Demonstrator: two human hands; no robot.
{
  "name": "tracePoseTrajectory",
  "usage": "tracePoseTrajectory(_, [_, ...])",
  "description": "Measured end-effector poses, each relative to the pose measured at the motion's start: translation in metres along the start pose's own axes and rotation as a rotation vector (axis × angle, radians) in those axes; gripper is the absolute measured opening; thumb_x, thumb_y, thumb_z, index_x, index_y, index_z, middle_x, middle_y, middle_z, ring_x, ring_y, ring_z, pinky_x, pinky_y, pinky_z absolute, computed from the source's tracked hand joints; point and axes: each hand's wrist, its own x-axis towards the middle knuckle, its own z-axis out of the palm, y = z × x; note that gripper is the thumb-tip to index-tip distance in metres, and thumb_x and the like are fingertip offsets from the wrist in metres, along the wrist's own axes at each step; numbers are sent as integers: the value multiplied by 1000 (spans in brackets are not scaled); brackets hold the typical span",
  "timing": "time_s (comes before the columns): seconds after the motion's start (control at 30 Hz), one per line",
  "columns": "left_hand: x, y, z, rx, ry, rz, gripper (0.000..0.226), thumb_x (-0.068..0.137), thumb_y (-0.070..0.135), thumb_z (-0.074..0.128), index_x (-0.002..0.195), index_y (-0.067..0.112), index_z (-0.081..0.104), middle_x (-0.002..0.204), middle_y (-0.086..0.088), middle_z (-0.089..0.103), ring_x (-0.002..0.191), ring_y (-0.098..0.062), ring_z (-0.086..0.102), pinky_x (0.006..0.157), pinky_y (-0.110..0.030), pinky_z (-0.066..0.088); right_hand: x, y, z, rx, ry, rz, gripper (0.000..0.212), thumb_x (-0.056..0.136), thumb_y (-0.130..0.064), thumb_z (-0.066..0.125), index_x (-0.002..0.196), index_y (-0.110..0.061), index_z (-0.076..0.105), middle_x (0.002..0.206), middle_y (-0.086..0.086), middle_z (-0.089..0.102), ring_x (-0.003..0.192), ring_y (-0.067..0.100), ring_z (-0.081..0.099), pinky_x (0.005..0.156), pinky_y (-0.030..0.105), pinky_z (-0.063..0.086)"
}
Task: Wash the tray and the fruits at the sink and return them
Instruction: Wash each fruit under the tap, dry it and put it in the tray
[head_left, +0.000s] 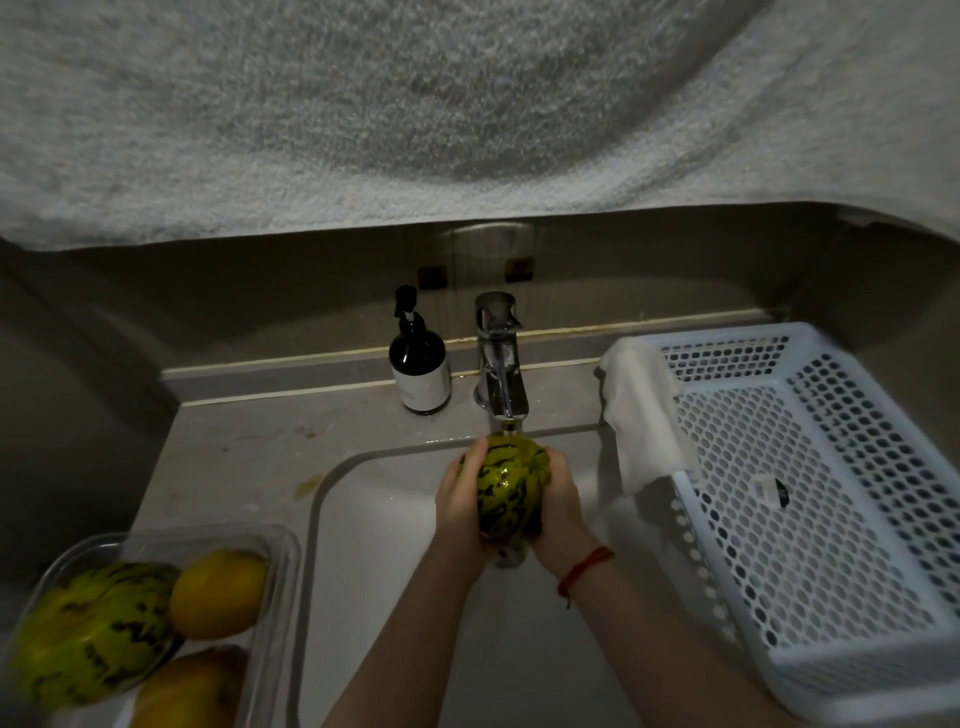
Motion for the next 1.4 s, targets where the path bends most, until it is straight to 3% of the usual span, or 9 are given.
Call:
tracePoseTrajectory(0.3, [19,13,6,124,314,-137,45,89,41,52,111,3,63,108,-19,63,101,-36,60,96,-48,47,-11,12,-21,-688,-186,-699,37,87,-33,55,123,-30,46,128,1,44,119,14,47,101,18,38])
tracePoseTrajectory(0.4, [23,11,5,398,363,6,39,97,31,39,116,5,60,110,-18,60,102,-33,57,96,-44,47,-10,12,-22,-691,-178,-639,69,64,-40,73,126,-25,49,121,0,52,111,14,53,94,27,47])
tracePoseTrajectory(0.6, [14,6,-5,290,26,138,24,95,31,51,101,14,66,106,-15,67,96,-26,66,83,-37,54,-8,5,-20,-403,-95,-342,16,87,-38,61,101,-30,63,104,5,67,96,23,65,74,39,56])
tracePoseTrajectory(0.73, [9,0,-5,127,1,58,39,88,43,56,108,11,67,109,-16,68,101,-30,66,92,-46,52,-6,6,-9,-201,-81,63,59,71,-65,53,96,-15,73,97,15,72,91,35,68,66,45,56])
tracePoseTrajectory(0.87, [10,4,2,-1,93,-195,55,88,52,47,109,5,66,104,-19,68,97,-34,64,85,-46,53,4,-2,-5,-387,10,-6,53,84,-61,51,101,-14,70,102,12,69,95,29,66,87,45,54])
tracePoseTrajectory(1.0, [11,25,6,4,22,-452,60,89,57,38,94,3,65,76,-20,70,81,-34,60,66,-38,48,-6,-8,-20,-572,-90,-189,33,85,-60,52,86,-31,68,91,-6,69,82,6,65,63,24,53])
tracePoseTrajectory(1.07, [11,36,4,89,-5,-517,57,90,52,39,105,1,62,92,-25,70,80,-34,57,72,-41,48,-12,-6,-29,-532,-254,-298,24,83,-49,62,103,-36,63,109,-5,66,99,7,64,76,25,56])
tracePoseTrajectory(1.23, [15,45,-4,185,-122,-637,45,85,39,48,111,3,53,108,-24,58,101,-40,53,93,-46,44,-18,-10,-40,-570,-477,-527,72,71,-30,71,135,-21,39,124,-6,55,109,2,58,86,21,51])
tracePoseTrajectory(1.4, [13,15,-3,94,-113,-308,51,93,54,39,110,12,62,99,-18,71,93,-29,65,72,-37,52,-10,-2,-18,-421,-126,-315,23,87,-33,63,109,-28,59,113,9,63,99,23,63,82,43,57])
